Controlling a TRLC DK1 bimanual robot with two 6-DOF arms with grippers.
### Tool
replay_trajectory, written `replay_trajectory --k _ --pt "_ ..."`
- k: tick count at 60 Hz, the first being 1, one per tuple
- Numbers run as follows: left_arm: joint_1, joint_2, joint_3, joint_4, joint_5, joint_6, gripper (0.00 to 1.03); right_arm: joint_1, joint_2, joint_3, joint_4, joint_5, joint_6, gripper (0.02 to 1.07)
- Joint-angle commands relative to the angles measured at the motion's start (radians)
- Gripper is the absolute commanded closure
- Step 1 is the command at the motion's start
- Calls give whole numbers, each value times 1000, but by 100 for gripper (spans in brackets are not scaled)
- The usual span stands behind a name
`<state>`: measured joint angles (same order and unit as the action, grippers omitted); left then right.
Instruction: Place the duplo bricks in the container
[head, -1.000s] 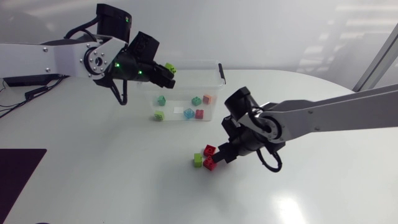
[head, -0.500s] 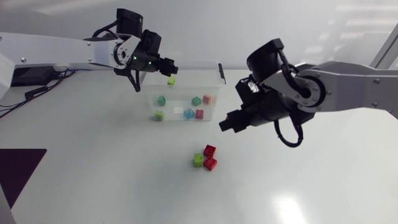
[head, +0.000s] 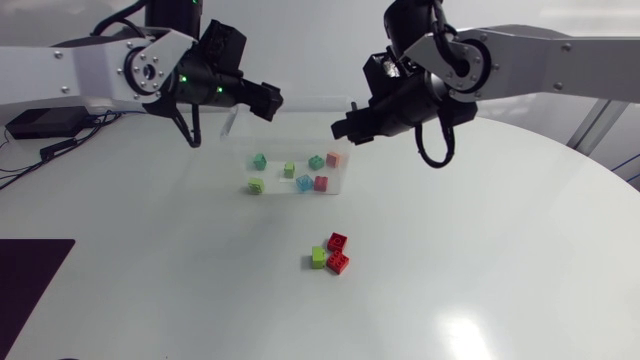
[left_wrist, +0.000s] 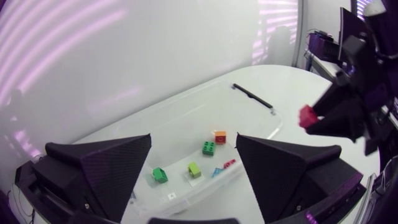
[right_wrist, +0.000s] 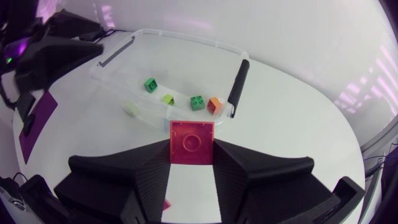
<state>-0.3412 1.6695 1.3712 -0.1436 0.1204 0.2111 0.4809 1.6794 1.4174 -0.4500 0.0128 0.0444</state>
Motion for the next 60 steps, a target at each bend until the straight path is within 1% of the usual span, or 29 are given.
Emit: replay_trajectory --k 1,14,23,28,30,32,33,35,37,39,41,50,60 --pt "-16 -70 -98 -25 24 47 7 -13 69 75 -15 3 -3 83" --pt "-76 -180 -320 -37 44 154 7 -19 204 245 -32 6 -3 83" --pt "-111 -194 -400 -36 58 191 7 -16 295 347 -41 6 -3 83" --pt "-140 -189 -437 -33 68 212 7 -16 365 419 -55 7 -6 81" --pt "-159 -182 -451 -30 67 221 7 -15 391 446 -64 9 -6 73" --pt "-171 -171 -460 -27 68 232 7 -16 414 476 -75 10 -5 60" --pt "-182 -163 -463 -22 68 235 7 -16 428 492 -79 12 -5 48" --pt "-191 -148 -465 -16 68 238 7 -15 441 512 -93 18 -3 33" --pt "-202 -136 -465 -14 68 241 7 -13 447 526 -104 23 -3 20" --pt "-216 -114 -458 -13 67 251 7 -11 442 528 -110 24 -1 11" --pt "-228 -103 -454 -13 68 260 7 -11 428 522 -111 24 -3 7" --pt "-280 -57 -443 -5 67 329 7 -8 309 417 -111 19 -9 7" --pt "-308 10 -425 -11 67 429 7 21 111 176 -101 -7 -20 7"
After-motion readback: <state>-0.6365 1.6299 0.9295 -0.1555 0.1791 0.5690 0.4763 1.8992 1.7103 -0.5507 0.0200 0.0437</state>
